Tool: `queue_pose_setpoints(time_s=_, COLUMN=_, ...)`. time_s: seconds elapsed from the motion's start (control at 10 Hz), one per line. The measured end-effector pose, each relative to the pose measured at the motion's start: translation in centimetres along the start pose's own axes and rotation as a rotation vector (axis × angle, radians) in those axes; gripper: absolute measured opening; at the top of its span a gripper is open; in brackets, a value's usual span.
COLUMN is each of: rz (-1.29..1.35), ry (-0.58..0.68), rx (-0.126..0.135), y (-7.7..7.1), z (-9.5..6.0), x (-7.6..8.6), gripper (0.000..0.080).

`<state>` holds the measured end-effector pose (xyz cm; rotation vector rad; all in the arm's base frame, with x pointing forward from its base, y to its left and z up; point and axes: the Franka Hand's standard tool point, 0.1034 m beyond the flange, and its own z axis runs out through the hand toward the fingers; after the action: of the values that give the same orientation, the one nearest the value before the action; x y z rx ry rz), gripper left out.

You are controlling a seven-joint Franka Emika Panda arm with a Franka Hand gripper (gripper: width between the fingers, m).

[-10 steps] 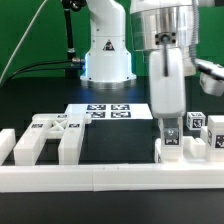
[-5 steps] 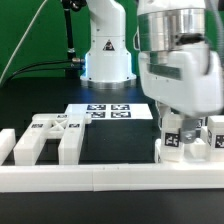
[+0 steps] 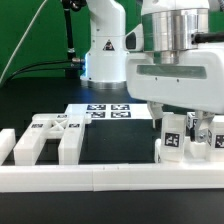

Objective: Assemble chair

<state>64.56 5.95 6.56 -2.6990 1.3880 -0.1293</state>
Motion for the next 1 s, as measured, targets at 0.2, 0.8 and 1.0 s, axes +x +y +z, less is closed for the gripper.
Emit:
queue_pose_setpoints(time_s=0.2, rz=-0.115, ry=0.02, rx=-0.009, y=-0.3, z=-0.22, x=0.22, gripper=0.0649)
queue_pose_setpoints(time_s=0.8, rz=0.258, ry=0.007, rx=-0.021, y=0.19, z=-0.19, x=0.38, gripper=0.0293)
queue_pose_setpoints(time_s=1.0, rz=0.719, ry=-0.048, rx=-0.003, y=-0.05, z=-0.26, x=0.08, gripper=0.0293)
